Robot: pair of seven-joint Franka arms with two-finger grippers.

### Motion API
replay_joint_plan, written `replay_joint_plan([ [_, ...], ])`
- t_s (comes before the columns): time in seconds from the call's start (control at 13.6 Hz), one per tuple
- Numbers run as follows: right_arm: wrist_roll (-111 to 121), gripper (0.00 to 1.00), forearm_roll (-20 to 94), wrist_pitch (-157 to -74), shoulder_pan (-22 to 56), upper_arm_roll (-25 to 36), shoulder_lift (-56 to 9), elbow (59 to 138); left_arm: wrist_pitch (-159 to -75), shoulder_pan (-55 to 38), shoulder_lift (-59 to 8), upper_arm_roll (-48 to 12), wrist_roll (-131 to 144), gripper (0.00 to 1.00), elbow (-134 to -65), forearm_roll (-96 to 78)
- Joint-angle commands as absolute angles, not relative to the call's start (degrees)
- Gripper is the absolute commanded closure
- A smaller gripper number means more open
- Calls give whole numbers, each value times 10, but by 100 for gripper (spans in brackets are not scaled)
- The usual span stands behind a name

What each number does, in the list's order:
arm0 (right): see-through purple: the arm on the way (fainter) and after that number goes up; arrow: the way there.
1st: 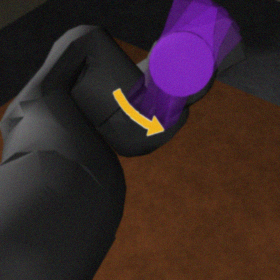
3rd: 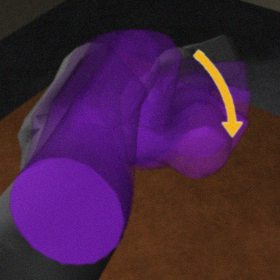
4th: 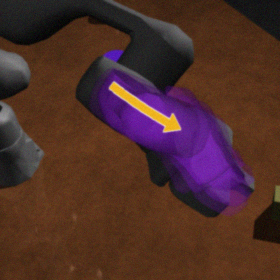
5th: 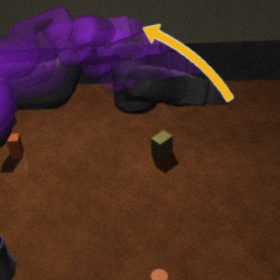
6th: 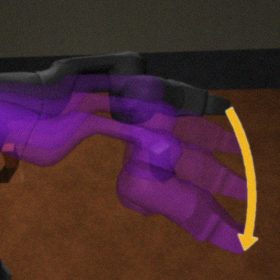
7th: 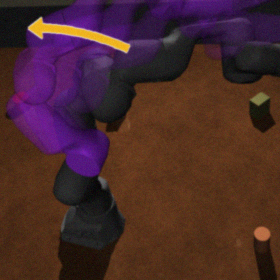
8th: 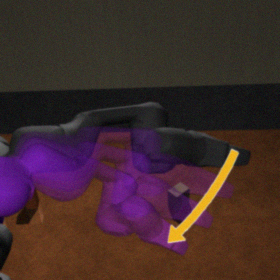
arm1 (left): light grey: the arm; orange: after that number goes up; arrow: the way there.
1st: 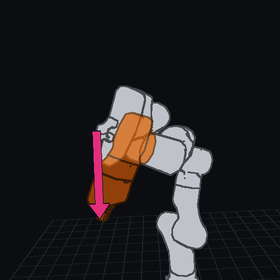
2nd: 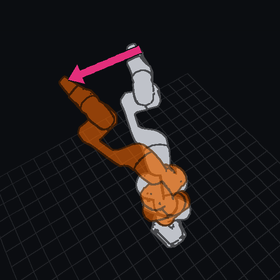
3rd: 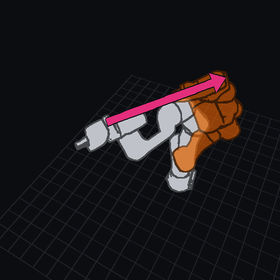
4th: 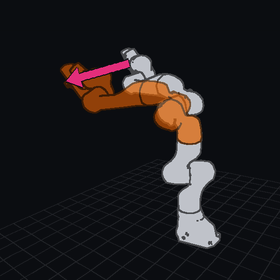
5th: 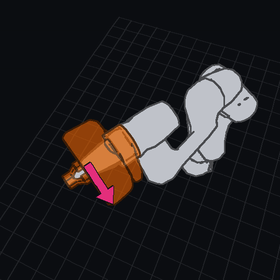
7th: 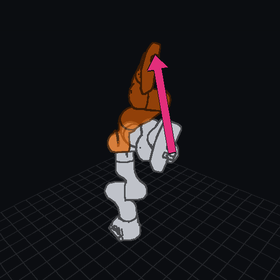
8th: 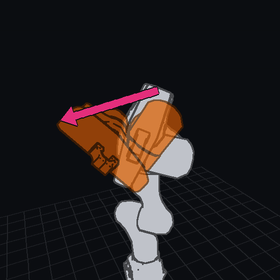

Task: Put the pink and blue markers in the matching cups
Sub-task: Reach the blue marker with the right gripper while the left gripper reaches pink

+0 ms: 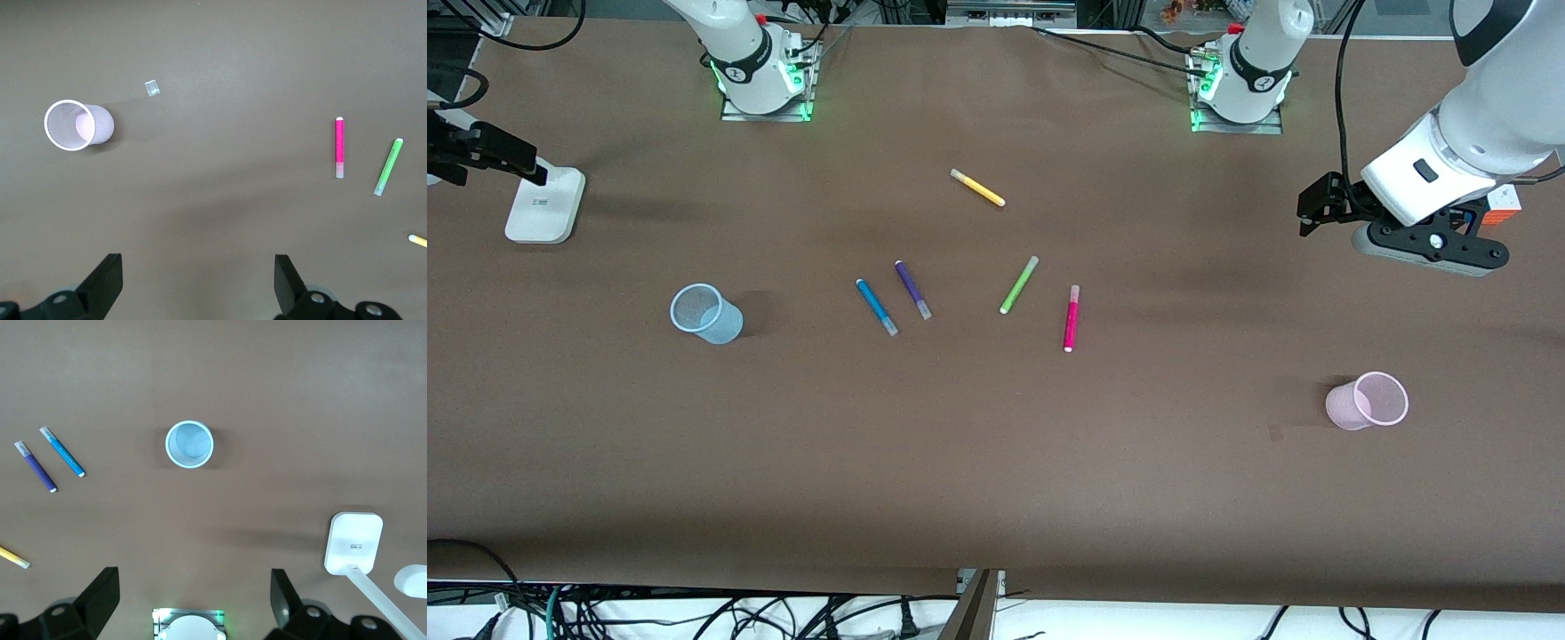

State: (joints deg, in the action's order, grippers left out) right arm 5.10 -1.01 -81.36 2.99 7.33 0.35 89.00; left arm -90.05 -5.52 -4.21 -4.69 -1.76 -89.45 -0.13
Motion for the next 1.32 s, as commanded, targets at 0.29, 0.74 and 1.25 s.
replay_joint_plan([
  [0.29, 55, 0, -4, -804, 25, 76, -2, 876, -887, -54, -51, -45, -33, 0, -875, -8],
  [0.74, 53, 0, -4, -807, 42, 74, -54, 877, -886, -54, -51, -45, -29, 0, -875, -8],
  [1.25, 53, 0, 2, -929, 149, 72, -191, 878, -964, -64, -95, -60, -11, 0, -940, -52],
])
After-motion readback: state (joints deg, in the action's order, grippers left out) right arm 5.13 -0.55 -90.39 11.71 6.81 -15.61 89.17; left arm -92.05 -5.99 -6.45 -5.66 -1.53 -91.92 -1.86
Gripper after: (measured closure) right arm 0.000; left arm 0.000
